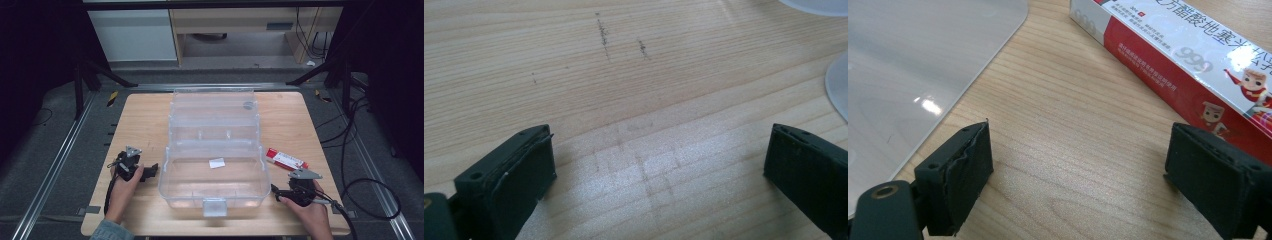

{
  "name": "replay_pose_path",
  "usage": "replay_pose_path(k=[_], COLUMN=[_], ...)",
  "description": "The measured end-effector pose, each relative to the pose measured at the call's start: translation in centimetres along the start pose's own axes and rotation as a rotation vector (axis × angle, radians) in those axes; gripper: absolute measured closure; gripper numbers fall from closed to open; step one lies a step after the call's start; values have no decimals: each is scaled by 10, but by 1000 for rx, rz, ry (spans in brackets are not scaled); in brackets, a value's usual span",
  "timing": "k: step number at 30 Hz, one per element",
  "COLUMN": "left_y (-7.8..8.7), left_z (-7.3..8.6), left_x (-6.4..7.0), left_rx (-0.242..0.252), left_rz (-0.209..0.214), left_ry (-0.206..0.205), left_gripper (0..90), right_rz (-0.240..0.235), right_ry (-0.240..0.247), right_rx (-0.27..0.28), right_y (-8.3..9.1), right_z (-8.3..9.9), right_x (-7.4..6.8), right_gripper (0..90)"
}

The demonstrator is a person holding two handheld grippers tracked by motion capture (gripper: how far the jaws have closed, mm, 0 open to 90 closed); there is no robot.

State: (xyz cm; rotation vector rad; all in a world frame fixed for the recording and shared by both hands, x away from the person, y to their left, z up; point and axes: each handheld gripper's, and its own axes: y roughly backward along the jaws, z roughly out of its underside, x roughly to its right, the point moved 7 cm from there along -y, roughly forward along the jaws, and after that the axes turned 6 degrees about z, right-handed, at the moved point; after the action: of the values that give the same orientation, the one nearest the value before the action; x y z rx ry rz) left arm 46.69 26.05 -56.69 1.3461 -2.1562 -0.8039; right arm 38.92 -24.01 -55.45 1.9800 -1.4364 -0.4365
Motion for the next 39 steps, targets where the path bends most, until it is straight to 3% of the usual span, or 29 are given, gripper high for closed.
replay_pose_path(k=[8,11,14,15,18,20,21,22,26,29,33,34,39], left_y=[0,0,0,0,1,1,1,1,1,1,2,2,3], left_z=[0,0,1,1,1,1,1,1,2,2,2,2,4], left_x=[0,1,1,1,2,2,2,3,3,3,4,4,6], left_rx=[1,1,1,1,2,2,1,2,-1,-2,-4,-5,-4], left_rz=[0,-1,-3,-3,-2,-2,0,1,2,7,12,15,25], left_ry=[0,1,4,4,3,2,1,2,-2,-8,-16,-19,-27], left_gripper=[0,0,0,0,0,0,0,0,0,0,0,0,0], right_rz=[-5,-37,-41,-40,-29,-32,-27,-32,-40,-82,-93,-91,-116], right_ry=[6,33,22,27,43,64,109,119,149,158,176,209,227], right_rx=[-4,-25,10,44,61,36,13,9,-31,-75,-95,-125,-157], right_y=[1,6,12,20,27,30,30,29,21,2,-10,-18,-28], right_z=[0,1,-5,-14,-23,-32,-41,-45,-56,-61,-65,-67,-66], right_x=[0,0,3,7,14,20,28,30,44,55,60,62,60], right_gripper=[120,121,152,190,235,236,290,302,335,281,272,265,276])
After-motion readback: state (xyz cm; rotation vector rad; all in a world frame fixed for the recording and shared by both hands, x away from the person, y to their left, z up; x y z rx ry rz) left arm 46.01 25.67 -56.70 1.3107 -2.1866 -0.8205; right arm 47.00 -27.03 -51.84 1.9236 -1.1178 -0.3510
